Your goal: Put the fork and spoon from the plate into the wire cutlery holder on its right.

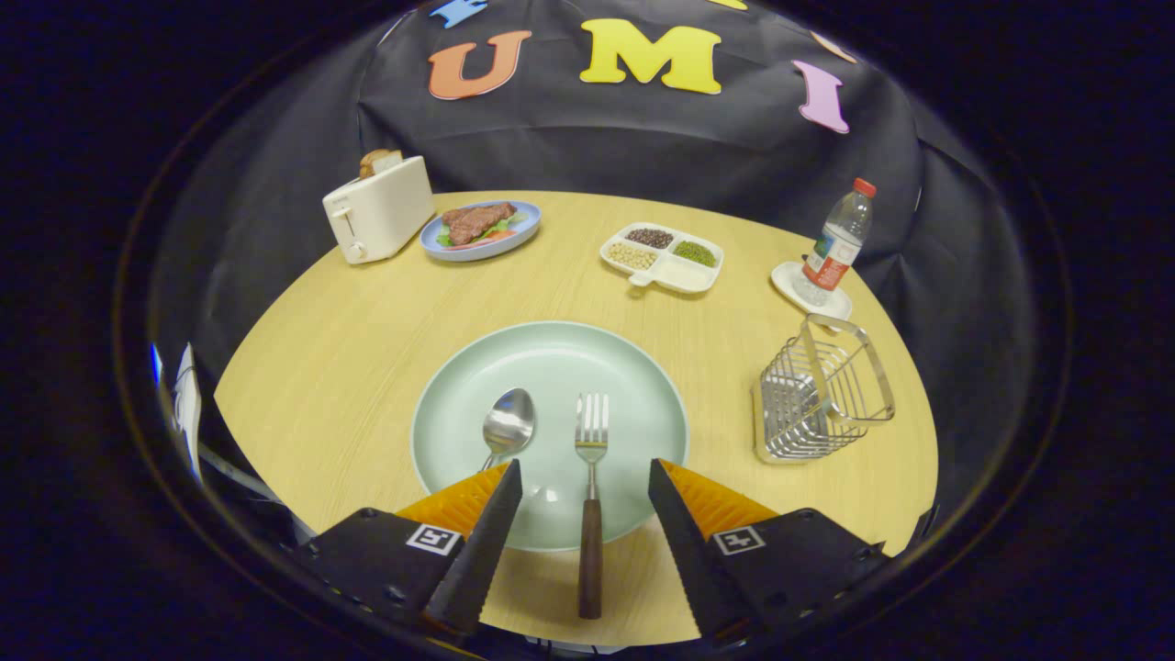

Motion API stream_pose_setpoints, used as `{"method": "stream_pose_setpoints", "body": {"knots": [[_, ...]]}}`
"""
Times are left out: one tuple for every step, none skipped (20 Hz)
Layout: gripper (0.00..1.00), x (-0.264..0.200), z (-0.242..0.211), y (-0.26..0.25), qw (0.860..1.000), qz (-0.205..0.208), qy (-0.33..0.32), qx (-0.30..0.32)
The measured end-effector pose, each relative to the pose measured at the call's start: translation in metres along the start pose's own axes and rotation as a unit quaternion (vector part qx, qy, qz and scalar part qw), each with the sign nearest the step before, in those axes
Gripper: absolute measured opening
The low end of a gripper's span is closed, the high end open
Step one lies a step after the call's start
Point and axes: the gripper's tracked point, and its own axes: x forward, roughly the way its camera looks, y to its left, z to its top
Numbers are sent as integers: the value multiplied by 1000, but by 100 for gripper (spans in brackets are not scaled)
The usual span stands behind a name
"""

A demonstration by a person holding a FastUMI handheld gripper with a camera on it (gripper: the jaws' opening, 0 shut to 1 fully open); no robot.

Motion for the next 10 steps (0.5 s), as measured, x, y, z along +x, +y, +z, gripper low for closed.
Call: {"method": "stream_pose_setpoints", "body": {"knots": [[80,3,-1,2,1000,1,8,0],[77,9,-4,1,1000,-4,20,0],[73,11,-7,1,1000,-4,31,1],[72,15,-9,1,999,-6,40,2],[72,18,-11,1,999,-11,46,2],[69,19,-13,0,999,-11,51,3],[65,21,-14,0,998,-13,56,6],[61,23,-16,-1,998,-14,61,15],[58,23,-16,1,997,-8,67,24],[53,25,-19,1,997,-4,75,33]]}}
